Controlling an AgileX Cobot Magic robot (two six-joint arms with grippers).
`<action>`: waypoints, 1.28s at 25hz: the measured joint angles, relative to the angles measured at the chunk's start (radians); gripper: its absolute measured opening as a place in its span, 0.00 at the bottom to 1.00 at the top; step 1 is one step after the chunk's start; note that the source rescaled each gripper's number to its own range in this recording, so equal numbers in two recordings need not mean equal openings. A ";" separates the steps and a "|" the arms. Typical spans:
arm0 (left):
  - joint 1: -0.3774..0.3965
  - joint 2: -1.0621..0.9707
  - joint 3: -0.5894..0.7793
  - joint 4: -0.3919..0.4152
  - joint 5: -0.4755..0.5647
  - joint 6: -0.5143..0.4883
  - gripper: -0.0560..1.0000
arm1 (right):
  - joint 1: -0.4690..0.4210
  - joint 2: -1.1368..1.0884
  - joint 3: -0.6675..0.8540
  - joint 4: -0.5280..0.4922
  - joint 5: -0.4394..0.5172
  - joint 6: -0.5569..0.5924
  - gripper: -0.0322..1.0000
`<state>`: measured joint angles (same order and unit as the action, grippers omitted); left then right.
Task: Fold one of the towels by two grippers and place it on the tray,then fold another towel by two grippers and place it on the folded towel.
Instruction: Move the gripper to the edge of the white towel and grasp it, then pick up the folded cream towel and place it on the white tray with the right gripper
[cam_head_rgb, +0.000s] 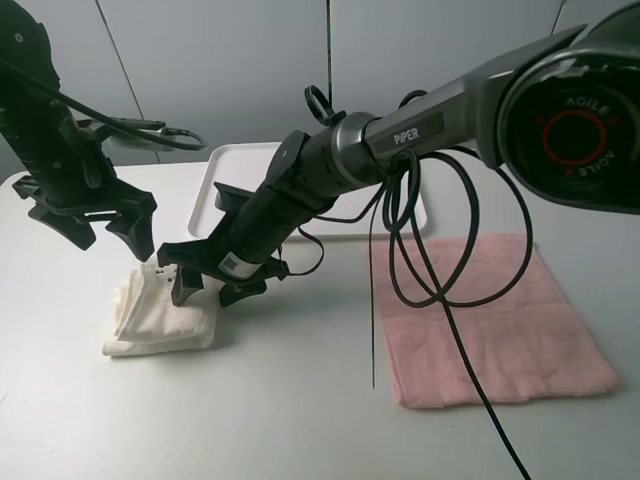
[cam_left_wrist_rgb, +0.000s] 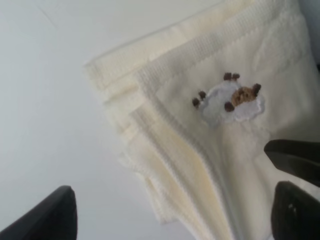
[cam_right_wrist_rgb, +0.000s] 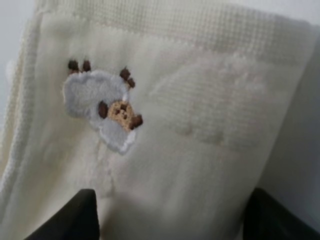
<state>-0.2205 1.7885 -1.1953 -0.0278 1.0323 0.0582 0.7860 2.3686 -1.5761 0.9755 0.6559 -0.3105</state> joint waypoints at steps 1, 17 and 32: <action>0.000 0.000 0.000 -0.002 -0.002 0.000 1.00 | 0.000 0.002 0.000 0.001 -0.002 0.000 0.65; 0.000 0.000 0.000 -0.004 -0.011 0.019 1.00 | 0.027 0.024 -0.005 -0.020 -0.052 0.034 0.10; 0.000 -0.015 -0.015 -0.052 -0.001 0.020 1.00 | -0.004 -0.096 -0.013 -0.078 -0.061 -0.029 0.10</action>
<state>-0.2205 1.7740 -1.2098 -0.0803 1.0317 0.0787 0.7824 2.2723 -1.5891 0.8977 0.5947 -0.3397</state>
